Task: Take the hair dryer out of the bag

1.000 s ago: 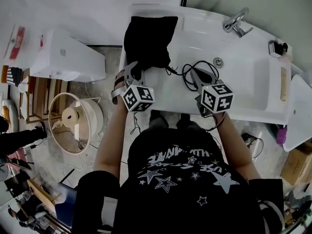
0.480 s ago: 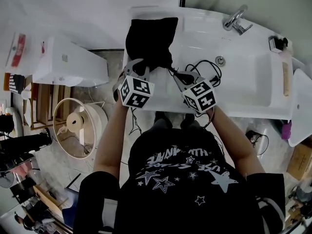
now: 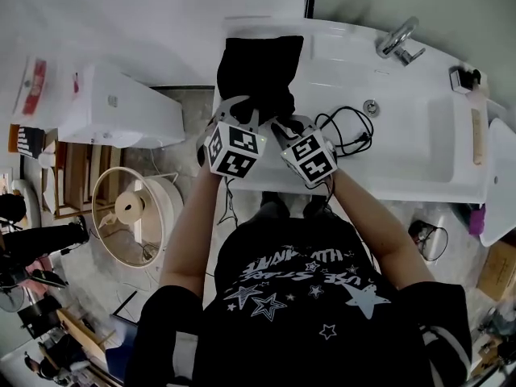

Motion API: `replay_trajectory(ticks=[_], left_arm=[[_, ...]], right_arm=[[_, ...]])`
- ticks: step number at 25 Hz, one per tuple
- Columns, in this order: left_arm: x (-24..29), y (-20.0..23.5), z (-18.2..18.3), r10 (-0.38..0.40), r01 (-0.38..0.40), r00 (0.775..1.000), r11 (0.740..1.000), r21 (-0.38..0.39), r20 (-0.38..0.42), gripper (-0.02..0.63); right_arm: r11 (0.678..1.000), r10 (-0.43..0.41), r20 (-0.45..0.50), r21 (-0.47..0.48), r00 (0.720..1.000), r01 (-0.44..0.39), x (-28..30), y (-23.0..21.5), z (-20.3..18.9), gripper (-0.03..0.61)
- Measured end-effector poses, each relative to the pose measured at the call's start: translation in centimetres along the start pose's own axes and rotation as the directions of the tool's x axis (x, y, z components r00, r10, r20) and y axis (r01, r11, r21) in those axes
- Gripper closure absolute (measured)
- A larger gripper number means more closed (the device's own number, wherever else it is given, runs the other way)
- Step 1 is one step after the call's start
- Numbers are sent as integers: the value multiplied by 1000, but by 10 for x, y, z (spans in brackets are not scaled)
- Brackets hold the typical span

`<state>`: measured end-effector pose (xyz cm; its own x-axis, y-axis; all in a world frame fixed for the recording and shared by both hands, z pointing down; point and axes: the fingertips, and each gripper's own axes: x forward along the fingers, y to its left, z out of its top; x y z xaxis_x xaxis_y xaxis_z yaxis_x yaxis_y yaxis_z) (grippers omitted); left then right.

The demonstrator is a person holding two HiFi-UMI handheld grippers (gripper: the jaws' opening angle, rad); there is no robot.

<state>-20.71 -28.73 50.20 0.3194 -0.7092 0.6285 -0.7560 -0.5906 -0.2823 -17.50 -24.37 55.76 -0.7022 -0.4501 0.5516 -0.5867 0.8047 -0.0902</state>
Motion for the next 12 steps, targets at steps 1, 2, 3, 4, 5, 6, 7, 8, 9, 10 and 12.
replay_trajectory(ticks=[1,2,3,4,5,6,7,8,9,10,12], left_arm=[[0,0,1,-1,1,1000,1000,3,3,588],[1,1,2,-1,1,1000,1000,6,4,588],[2,2,2,-1,1,1000,1000,8,6,588],[2,4,2,-2,1,1000,1000,9,7,588],[3,6,2,-2,2,1000,1000,11,8,588],[5,7,2,-2,2,1000,1000,12,8,588],[6,8,1,-3,3,1000,1000,13,8,588],[7,9,1,-4,4,1000,1000,15,7,588],[9,10,0,-4,4,1000,1000,17,5,588],[10,11,0,-4,4,1000,1000,17,4,588],[15,14,-1,-3,3,1000,1000,13,1,588]], right_arm=[[1000,-22,6,-6,1000,22,2,-4,3,509],[999,-49,12,-20,999,49,3,-9,6,494],[996,-79,19,-40,997,80,3,-14,9,470],[992,-107,25,-58,994,108,3,-20,12,452],[989,-130,28,-72,991,131,4,-24,13,445],[986,-145,25,-79,989,147,6,-28,14,426],[985,-153,20,-80,988,154,8,-31,14,402],[985,-155,13,-77,988,156,10,-32,13,397],[986,-154,6,-72,988,154,12,-34,12,388],[986,-150,-2,-67,989,150,15,-35,12,371],[989,-140,-20,-58,990,139,21,-37,11,346]])
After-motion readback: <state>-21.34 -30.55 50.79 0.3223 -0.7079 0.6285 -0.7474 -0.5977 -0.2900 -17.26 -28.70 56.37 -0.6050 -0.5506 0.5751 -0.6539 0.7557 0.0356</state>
